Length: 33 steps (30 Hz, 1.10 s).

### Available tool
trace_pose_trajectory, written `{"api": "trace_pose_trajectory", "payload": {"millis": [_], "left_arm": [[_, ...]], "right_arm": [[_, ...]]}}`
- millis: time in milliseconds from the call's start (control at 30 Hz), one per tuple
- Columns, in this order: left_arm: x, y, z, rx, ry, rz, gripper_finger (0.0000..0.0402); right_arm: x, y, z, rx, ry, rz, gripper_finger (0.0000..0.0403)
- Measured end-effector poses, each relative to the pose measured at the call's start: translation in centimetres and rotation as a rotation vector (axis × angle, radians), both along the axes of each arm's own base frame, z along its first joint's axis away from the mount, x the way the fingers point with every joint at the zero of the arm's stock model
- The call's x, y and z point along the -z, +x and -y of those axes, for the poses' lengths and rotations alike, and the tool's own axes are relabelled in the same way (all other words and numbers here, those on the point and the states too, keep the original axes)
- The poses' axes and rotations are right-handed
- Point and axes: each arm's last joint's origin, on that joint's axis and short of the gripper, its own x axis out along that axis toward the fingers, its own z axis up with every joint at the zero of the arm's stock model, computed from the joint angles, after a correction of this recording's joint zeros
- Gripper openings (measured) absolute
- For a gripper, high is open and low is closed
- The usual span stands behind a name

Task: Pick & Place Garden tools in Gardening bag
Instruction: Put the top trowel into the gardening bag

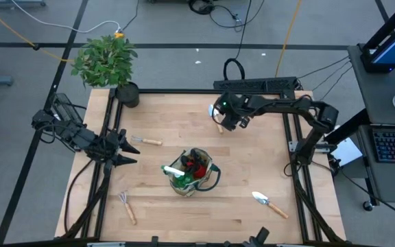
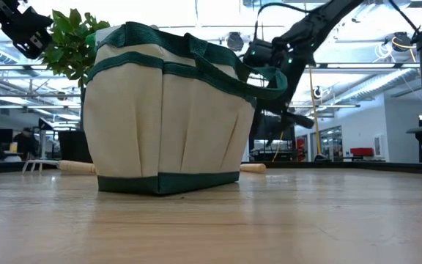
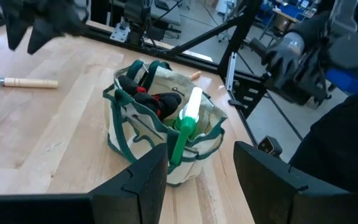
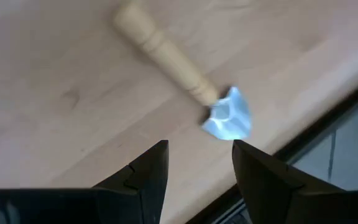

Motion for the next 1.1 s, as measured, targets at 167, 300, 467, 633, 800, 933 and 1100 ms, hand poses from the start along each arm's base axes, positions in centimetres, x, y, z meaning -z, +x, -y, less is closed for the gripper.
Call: {"api": "trace_pose_trajectory", "payload": {"millis": [167, 300, 467, 633, 800, 933, 1100], "left_arm": [[-0.2, 0.0, 0.0, 0.000, -0.011, 0.023, 0.0189], [-0.4, 0.1, 0.0, 0.000, -0.016, 0.040, 0.0189], [-0.4, 0.1, 0.0, 0.000, -0.015, 0.038, 0.0189], [-0.4, 0.1, 0.0, 0.000, -0.016, 0.037, 0.0189], [-0.4, 0.1, 0.0, 0.001, -0.015, 0.037, 0.0189], [-0.4, 0.1, 0.0, 0.001, -0.014, 0.036, 0.0189], [-0.4, 0.1, 0.0, 0.001, -0.014, 0.036, 0.0189]], "right_arm": [[0.7, 0.5, -0.4, 0.022, -0.014, -0.021, 0.0169], [0.0, 0.5, -0.7, 0.159, 0.067, 0.071, 0.0169], [-1.0, 0.3, -0.7, 0.391, 0.324, 0.241, 0.0169], [-1.4, 0.4, 0.2, 0.686, 0.584, 0.403, 0.0169], [-1.5, 0.3, 0.8, 0.930, 0.713, 0.485, 0.0170], [-1.5, 0.3, 0.6, 1.072, 0.814, 0.501, 0.0178], [-1.2, -0.1, 0.4, 1.308, 0.919, 0.492, 0.0183]]}}
